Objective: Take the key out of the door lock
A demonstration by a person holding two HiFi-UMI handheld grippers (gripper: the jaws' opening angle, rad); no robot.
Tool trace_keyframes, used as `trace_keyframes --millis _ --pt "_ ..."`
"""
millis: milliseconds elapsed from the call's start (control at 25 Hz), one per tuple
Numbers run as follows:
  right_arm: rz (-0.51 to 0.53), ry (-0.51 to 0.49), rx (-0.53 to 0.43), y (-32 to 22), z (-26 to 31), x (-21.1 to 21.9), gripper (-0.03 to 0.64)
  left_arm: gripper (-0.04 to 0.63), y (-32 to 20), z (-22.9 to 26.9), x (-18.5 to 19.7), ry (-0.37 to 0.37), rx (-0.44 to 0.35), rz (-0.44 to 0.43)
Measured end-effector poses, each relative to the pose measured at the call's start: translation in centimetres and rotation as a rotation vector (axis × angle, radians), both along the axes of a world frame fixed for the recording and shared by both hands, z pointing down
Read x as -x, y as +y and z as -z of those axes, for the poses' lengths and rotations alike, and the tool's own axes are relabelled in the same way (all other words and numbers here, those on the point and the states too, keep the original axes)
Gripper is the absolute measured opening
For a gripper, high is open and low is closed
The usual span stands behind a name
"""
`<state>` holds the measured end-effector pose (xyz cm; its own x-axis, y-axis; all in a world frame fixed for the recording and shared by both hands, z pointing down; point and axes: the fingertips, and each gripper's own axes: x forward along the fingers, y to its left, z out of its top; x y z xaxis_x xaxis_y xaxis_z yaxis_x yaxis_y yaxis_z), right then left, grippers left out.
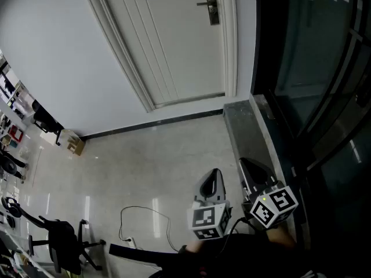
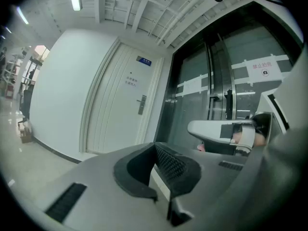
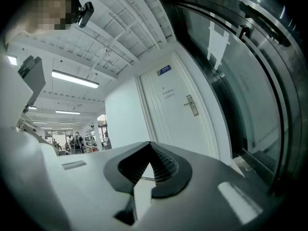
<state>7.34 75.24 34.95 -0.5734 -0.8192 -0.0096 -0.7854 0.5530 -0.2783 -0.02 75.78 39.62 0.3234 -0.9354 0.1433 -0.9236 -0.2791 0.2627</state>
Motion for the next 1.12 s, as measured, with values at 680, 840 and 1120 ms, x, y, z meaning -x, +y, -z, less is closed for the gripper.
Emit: trace_keyframes --millis 680,840,1120 --pt "-0.029 -0.038 0.033 -0.6 -0.5 0.7 0.000 -0.001 0.1 -0.4 1.6 0.017 0.016 0.012" --pt "-0.041 -0.039 0.036 -0.7 -0.7 1.7 0.000 -0.002 0.2 -0.9 2.8 0.024 0.028 0.019" --pt "-0.034 -0.043 0.015 -2.2 -0.4 5.0 0.002 0.000 -1.2 -0.9 6.2 0.025 0.033 0.031"
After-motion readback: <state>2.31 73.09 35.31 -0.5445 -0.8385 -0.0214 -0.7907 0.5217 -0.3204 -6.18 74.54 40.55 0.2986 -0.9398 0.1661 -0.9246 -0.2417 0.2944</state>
